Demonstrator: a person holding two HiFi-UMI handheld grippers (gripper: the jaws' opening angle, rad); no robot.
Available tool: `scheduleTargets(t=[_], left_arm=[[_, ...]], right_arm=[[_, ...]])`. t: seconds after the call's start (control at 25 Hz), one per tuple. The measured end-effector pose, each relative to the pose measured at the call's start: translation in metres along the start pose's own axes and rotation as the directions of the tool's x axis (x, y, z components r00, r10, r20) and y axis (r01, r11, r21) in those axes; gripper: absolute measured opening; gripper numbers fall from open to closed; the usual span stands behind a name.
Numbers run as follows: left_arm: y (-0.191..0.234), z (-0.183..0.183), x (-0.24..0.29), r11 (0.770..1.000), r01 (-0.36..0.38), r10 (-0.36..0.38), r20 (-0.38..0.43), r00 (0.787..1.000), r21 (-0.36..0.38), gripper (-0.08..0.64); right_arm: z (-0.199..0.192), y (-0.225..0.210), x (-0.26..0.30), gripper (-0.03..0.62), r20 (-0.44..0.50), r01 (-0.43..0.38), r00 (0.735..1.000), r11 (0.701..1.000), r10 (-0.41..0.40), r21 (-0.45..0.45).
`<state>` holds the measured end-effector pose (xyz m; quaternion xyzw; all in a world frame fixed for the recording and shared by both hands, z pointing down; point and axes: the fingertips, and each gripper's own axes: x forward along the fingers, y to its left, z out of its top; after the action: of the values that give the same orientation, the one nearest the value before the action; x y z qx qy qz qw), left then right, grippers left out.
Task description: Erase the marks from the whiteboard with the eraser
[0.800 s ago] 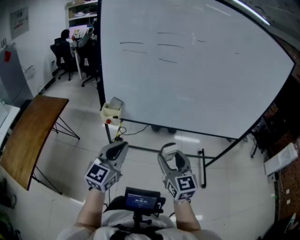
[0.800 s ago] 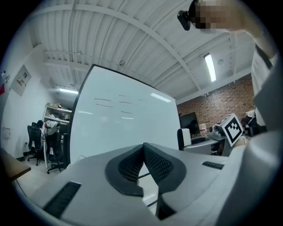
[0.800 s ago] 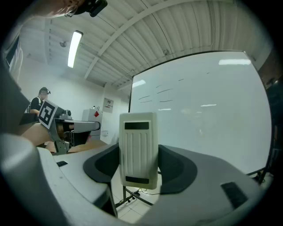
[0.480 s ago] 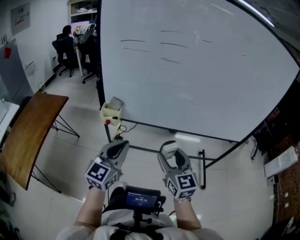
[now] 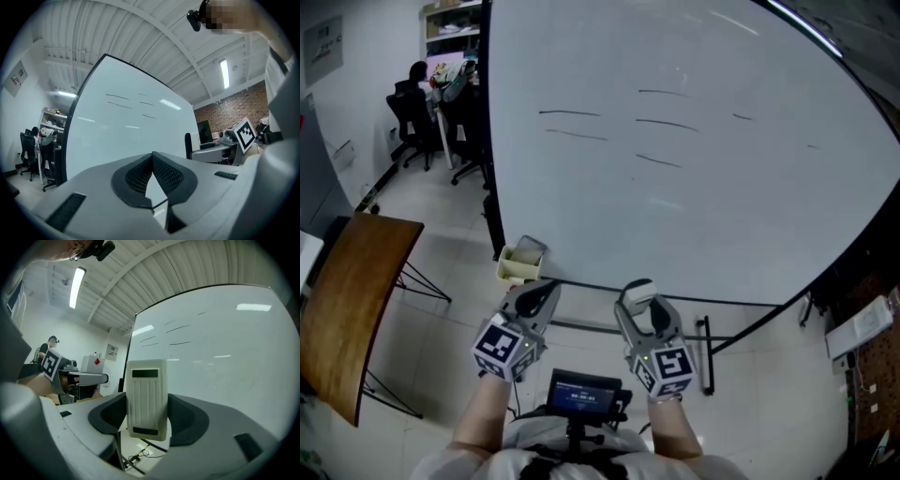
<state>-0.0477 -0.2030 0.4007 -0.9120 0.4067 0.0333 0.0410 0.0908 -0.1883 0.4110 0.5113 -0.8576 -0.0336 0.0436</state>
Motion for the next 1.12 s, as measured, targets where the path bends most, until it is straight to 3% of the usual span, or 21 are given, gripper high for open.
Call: scheduleTargets(t=[0.24, 0.4, 0.68, 0.96, 1.12], left_arm=[[0.040, 0.017, 0.037, 0.986, 0.080, -0.082, 0.010, 0.997, 0.147, 0.009], [0.055, 0.021, 0.051, 0.983, 0.122, -0.126, 0.023, 0.992, 0.135, 0.008], [0.065, 0.013, 0.067, 0.987, 0.155, -0.157, 0.049, 0.986, 0.044, 0.008], [0.070, 0.021, 0.071, 0.993, 0.110, -0.113, 0.068, 0.991, 0.045, 0.008], [0.071, 0.020, 0.073, 0.994, 0.096, -0.099, 0.060, 0.993, 0.057, 0.008]], right_arm=[[0.022, -0.016, 0.043, 0.273, 0.051, 0.092, 0.995, 0.996, -0.091, -0.011], [0.034, -0.022, 0.061, 0.273, 0.071, 0.135, 0.989, 0.990, -0.132, -0.039], [0.060, -0.029, 0.084, 0.273, 0.083, 0.131, 0.989, 0.985, -0.122, -0.109], [0.138, -0.071, 0.102, 0.273, 0.198, 0.274, 0.952, 0.937, -0.233, -0.217], [0.171, -0.073, 0.117, 0.273, 0.235, 0.305, 0.939, 0.924, -0.251, -0.229]])
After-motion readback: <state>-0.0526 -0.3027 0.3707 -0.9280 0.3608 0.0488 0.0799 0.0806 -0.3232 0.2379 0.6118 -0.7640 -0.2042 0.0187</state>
